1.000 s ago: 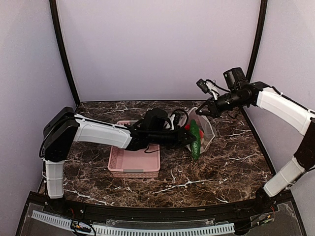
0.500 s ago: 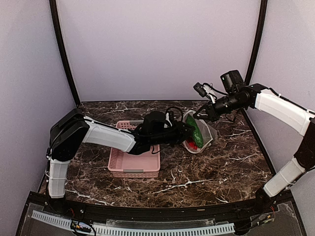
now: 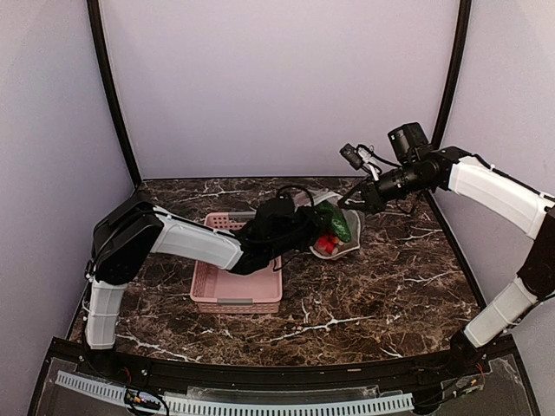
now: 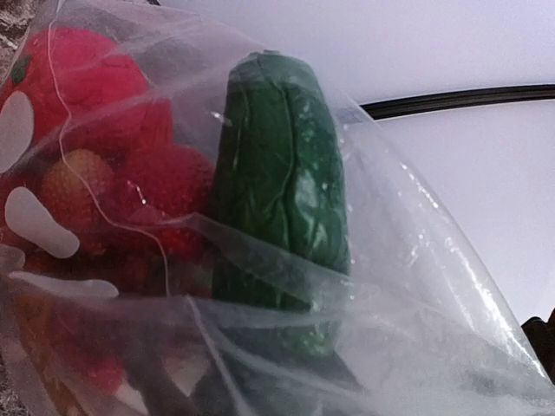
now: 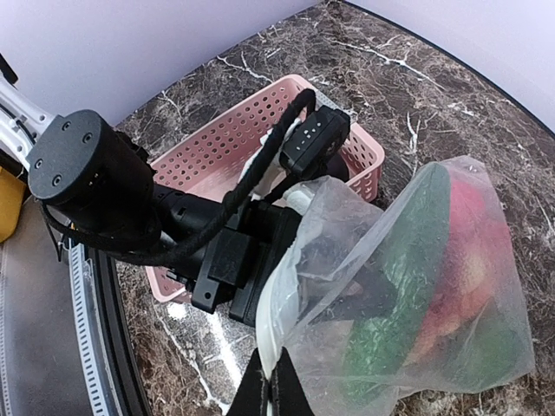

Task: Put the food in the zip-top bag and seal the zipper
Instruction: Place the fake vegetable in the zipper food storage bag.

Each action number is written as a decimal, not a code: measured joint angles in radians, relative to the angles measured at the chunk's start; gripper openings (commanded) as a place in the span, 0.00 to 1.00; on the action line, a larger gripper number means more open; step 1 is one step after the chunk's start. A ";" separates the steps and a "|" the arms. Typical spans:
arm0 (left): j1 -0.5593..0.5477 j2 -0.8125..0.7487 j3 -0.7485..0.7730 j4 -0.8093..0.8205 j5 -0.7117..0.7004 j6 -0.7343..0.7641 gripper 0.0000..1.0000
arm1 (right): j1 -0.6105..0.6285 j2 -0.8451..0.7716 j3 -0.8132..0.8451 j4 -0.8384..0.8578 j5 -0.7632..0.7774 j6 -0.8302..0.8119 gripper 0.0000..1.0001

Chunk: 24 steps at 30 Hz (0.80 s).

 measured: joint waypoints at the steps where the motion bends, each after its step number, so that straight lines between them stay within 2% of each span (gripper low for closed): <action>1: 0.000 0.000 0.000 -0.007 -0.017 0.000 0.19 | 0.000 0.002 0.006 0.000 -0.003 0.004 0.00; 5: -0.003 0.008 0.006 -0.016 -0.049 0.000 0.37 | 0.000 0.018 0.032 -0.003 -0.020 0.021 0.00; 12: 0.004 0.041 0.132 -0.188 -0.006 0.080 0.56 | -0.010 0.065 0.086 -0.036 -0.035 0.055 0.00; 13: 0.004 0.040 0.143 -0.211 0.005 0.090 0.67 | -0.016 0.070 0.093 -0.039 -0.038 0.061 0.00; 15: 0.004 0.038 0.148 -0.241 0.017 0.116 0.74 | -0.032 0.076 0.103 -0.043 -0.038 0.071 0.00; 19: 0.003 0.033 0.148 -0.284 0.045 0.148 0.78 | -0.068 0.090 0.109 -0.042 -0.039 0.089 0.00; 24: -0.009 0.020 0.149 -0.312 0.071 0.222 0.78 | -0.106 0.099 0.109 -0.042 -0.041 0.098 0.00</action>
